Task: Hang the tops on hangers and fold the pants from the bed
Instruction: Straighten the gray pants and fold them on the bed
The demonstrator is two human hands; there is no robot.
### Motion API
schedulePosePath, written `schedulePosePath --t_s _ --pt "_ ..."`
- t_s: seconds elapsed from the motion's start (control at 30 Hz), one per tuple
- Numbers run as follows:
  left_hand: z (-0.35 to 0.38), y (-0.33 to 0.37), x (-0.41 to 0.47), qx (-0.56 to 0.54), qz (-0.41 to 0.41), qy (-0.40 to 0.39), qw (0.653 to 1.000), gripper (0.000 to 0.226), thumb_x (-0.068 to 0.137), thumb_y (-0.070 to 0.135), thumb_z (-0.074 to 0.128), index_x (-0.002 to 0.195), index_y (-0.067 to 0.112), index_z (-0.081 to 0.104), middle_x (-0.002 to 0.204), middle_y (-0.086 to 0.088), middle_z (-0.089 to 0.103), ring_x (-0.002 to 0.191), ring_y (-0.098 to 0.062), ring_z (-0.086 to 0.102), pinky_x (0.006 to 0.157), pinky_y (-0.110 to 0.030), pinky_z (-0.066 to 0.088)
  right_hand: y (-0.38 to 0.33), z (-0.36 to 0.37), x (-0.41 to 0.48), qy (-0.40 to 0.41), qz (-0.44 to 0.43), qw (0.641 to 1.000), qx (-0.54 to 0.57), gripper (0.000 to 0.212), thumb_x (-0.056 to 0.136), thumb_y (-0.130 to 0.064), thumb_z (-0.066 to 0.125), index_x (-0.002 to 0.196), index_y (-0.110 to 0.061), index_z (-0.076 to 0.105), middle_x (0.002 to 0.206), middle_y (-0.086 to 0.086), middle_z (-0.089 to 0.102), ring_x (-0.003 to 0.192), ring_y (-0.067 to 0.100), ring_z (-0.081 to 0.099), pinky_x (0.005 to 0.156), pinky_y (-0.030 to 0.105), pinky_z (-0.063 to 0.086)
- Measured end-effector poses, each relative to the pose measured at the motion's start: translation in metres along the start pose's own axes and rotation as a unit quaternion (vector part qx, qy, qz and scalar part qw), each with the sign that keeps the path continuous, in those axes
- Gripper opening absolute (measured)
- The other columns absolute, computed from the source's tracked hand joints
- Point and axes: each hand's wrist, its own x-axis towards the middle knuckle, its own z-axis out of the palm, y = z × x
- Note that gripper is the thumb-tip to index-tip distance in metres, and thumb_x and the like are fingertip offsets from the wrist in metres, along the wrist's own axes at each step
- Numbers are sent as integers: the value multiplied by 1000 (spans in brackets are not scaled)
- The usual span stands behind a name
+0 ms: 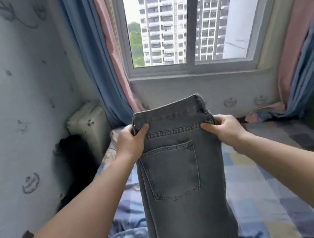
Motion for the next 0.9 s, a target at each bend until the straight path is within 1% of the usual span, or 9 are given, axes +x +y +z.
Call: schedulePosePath --t_s 0.1,0.17,0.33,0.5,0.63,0.7,0.73,0.8,0.9 --pt "22 -92 60 11 -60 -15 998 15 94 29 70 91 15 70 86 4 73 85 -17 66 74 -27 51 70 63 71 -26 59 998 -24 5 92 -18 72 88 -17 72 97 8 76 84 22 67 81 45 57" --pt "36 -154 101 20 -99 -28 994 17 95 30 68 90 13 68 85 4 71 84 -17 64 75 -32 50 117 105 118 -38 91 994 -42 7 93 -22 72 85 -21 72 95 3 75 90 26 68 83 44 56" --pt "72 -307 204 58 -166 -43 984 31 95 42 66 85 12 66 83 -1 69 77 -20 60 70 -37 47 234 206 229 -16 141 988 -68 11 93 -28 71 92 -17 75 96 2 75 99 29 67 90 50 55" --pt "109 -435 288 77 -189 -46 978 37 95 43 64 76 11 63 78 -5 67 75 -23 58 66 -36 40 337 290 317 9 155 984 -90 20 93 -30 70 85 -12 70 85 5 70 80 24 59 77 47 53" --pt "130 -520 333 88 -213 -24 973 44 93 41 66 64 14 47 63 -2 49 63 -22 45 58 -35 29 406 345 373 9 172 980 -102 25 92 -29 71 83 -6 66 72 4 58 68 24 51 77 54 55" --pt "140 -555 347 107 -224 -24 968 34 93 42 65 78 13 57 70 -1 56 70 -23 53 60 -34 34 436 368 393 16 185 976 -110 23 92 -28 71 88 -6 67 75 4 59 72 26 56 81 54 55" --pt "145 -571 352 114 -233 -26 965 29 94 43 64 94 14 63 80 3 60 80 -23 58 65 -32 39 450 378 401 23 194 974 -111 20 92 -26 70 94 -6 67 82 4 62 78 27 61 84 54 56" --pt "154 -600 355 126 -250 -33 960 42 95 45 62 127 18 56 108 4 62 104 -23 59 86 -32 45 477 397 408 36 218 969 -112 20 94 -21 68 109 -8 64 102 8 66 93 30 65 92 49 55" --pt "163 -632 339 150 -238 -45 959 49 95 44 63 136 18 54 135 -4 59 123 -26 55 100 -32 40 510 421 394 12 252 959 -129 33 95 -18 65 127 -12 56 123 11 64 97 25 61 91 38 51"
